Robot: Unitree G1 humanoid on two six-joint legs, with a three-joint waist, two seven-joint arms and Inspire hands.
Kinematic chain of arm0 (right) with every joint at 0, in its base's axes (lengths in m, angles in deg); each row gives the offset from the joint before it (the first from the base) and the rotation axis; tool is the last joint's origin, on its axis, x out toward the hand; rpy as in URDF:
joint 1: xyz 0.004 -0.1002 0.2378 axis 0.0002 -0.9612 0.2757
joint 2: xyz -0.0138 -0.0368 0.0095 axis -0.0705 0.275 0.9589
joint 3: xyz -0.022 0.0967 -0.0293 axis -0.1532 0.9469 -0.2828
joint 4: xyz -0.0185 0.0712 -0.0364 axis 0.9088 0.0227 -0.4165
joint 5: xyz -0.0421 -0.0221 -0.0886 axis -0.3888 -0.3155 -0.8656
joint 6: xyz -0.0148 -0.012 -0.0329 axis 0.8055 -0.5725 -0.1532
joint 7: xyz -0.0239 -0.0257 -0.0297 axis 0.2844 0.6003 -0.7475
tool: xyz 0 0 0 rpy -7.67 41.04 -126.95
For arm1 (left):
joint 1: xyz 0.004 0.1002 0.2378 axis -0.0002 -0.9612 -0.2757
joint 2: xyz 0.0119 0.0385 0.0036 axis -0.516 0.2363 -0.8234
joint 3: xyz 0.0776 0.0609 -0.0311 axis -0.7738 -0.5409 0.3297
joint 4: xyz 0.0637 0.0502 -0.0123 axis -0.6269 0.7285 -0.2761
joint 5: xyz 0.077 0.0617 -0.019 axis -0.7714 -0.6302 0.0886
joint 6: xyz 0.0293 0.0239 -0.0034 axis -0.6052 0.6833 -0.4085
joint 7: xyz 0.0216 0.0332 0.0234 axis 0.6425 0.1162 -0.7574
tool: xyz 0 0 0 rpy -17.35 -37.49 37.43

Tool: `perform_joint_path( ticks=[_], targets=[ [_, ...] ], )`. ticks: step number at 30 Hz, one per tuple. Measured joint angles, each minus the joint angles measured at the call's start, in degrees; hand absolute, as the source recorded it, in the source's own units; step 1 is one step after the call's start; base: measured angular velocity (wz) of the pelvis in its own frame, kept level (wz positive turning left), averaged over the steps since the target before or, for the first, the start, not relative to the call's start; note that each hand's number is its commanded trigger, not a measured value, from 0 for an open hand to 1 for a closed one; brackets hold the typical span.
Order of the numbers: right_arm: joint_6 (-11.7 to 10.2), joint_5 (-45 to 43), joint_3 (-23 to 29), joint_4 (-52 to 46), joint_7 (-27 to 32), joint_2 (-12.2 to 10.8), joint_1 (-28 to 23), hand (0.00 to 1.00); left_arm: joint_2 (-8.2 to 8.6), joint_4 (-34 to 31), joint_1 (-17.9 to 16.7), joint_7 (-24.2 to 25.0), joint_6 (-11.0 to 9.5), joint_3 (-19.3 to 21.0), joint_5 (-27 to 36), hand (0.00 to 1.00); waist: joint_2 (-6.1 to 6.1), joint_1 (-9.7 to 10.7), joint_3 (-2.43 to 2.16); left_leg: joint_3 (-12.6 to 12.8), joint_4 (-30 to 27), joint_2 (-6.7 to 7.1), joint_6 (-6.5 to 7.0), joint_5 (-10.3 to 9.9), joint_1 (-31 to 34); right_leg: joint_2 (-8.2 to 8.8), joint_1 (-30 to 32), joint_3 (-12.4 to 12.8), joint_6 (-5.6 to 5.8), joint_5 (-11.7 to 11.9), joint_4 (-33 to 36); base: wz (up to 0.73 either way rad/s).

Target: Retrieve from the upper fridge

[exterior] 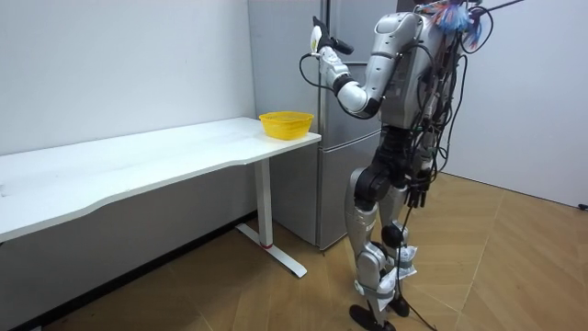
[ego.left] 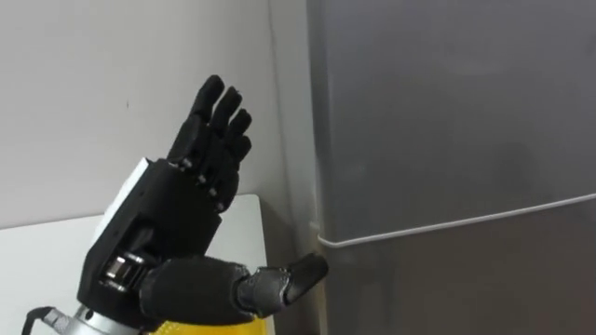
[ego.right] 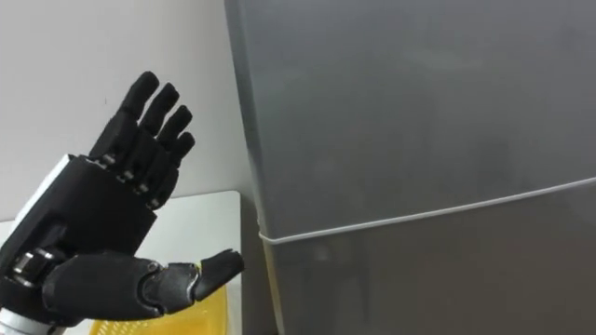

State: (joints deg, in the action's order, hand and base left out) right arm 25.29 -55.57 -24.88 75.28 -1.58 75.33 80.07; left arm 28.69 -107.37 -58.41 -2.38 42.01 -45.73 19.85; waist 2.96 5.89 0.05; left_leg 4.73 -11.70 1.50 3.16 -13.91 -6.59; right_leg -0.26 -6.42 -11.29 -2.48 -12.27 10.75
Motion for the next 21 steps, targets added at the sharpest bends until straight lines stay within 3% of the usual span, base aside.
perform_joint_path(
  ticks=[6, 12, 18, 21],
  targets=[
    [0.0, 0.0, -0.6, 0.7, 0.1, 0.6, 0.2, 0.00, -0.08, 0.0, 0.0, 1.2, 0.1, -0.4, 0.0, 0.00, 0.12, 0.1, 0.05, 0.3, 0.1, -0.04, -0.01, 0.0, 0.0, -0.01, 0.0, 0.2, 0.00, 0.0, 0.0, 0.00],
    [0.1, 0.2, -1.8, 0.6, 0.3, 0.9, 0.4, 0.00, -1.28, 0.0, 0.0, 2.8, 0.2, -3.6, -0.1, 0.00, -0.29, 0.1, 0.30, 0.5, 0.2, -0.05, -0.01, 0.0, 0.0, 0.00, 0.0, 0.1, 0.00, 0.0, 0.0, 0.00],
    [0.2, 0.0, -3.4, 0.5, 0.0, 0.9, 0.6, 0.00, -1.57, 0.5, 0.0, 5.0, 2.4, -6.6, -0.7, 0.00, -0.57, 0.3, 0.44, 0.3, 0.2, -0.02, -0.01, 0.0, 0.0, 0.05, 0.3, 0.0, 0.01, 0.0, -0.1, 0.00],
    [0.5, 0.0, -3.4, 0.1, -0.5, 0.9, 0.5, 0.00, -1.58, 0.6, 0.0, 5.9, 2.5, -6.5, -0.7, 0.00, -0.76, 0.3, 0.47, 0.4, 0.2, -0.03, -0.01, 0.0, 0.2, 0.06, 0.5, 0.0, 0.02, 0.0, -0.1, 0.00]
  ],
)
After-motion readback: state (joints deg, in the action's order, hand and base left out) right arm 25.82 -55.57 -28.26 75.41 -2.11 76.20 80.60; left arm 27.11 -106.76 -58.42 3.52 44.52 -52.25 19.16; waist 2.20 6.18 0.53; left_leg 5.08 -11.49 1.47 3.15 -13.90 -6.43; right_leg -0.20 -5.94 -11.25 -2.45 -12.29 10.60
